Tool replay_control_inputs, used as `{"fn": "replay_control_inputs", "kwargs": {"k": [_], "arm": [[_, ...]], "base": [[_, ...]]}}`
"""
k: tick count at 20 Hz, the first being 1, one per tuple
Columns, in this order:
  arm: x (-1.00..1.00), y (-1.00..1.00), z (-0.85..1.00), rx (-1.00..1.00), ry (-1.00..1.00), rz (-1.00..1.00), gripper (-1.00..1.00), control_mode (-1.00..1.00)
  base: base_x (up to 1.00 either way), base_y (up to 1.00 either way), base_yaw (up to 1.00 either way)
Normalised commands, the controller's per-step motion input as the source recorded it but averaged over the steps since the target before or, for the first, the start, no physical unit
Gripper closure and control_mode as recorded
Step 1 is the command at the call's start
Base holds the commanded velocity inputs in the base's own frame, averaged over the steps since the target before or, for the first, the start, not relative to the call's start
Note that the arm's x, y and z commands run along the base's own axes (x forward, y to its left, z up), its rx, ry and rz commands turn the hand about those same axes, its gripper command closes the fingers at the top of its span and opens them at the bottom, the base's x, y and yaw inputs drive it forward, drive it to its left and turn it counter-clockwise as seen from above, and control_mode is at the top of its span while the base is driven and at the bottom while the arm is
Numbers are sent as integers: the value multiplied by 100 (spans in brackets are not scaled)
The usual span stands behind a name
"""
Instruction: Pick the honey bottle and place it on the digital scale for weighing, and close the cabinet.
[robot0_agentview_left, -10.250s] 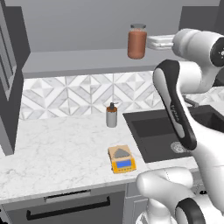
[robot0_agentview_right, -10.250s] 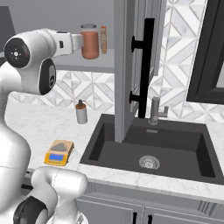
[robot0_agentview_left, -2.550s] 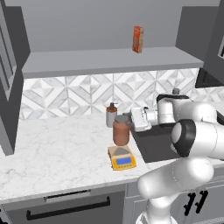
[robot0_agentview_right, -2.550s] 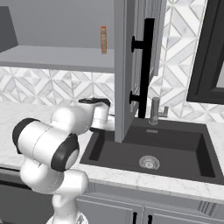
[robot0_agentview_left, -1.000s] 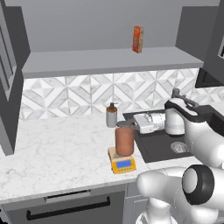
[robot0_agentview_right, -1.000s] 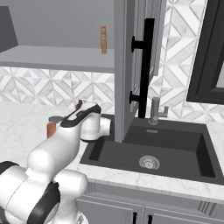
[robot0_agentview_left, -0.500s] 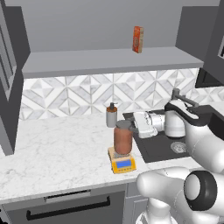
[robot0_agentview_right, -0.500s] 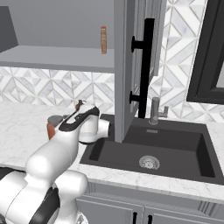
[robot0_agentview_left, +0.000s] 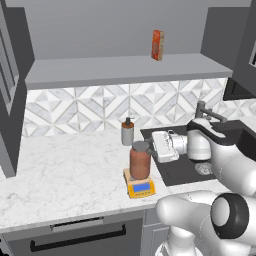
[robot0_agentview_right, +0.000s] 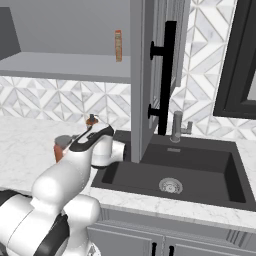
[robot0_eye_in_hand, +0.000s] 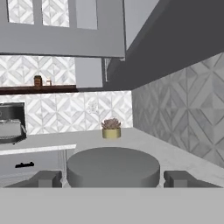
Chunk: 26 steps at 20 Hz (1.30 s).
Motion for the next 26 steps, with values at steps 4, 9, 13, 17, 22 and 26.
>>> {"fn": "replay_control_inputs", "kwargs": {"k": [4,9,13,17,22,26], "arm": [[0,0,-16,0,-3,0,100,-100],[17,0,-20,0,-3,0,100,-100],[21,0,-22,0,-2,0,100,-100],[3,0,-40,0,0,0,100,-100],[-1,5,-41,0,-1,0,-100,-100],[-3,1,0,0,-7,0,-100,-100]], "base": [[0,0,0],[0,0,0],[0,0,0],[0,0,0],[0,0,0],[0,0,0]]}}
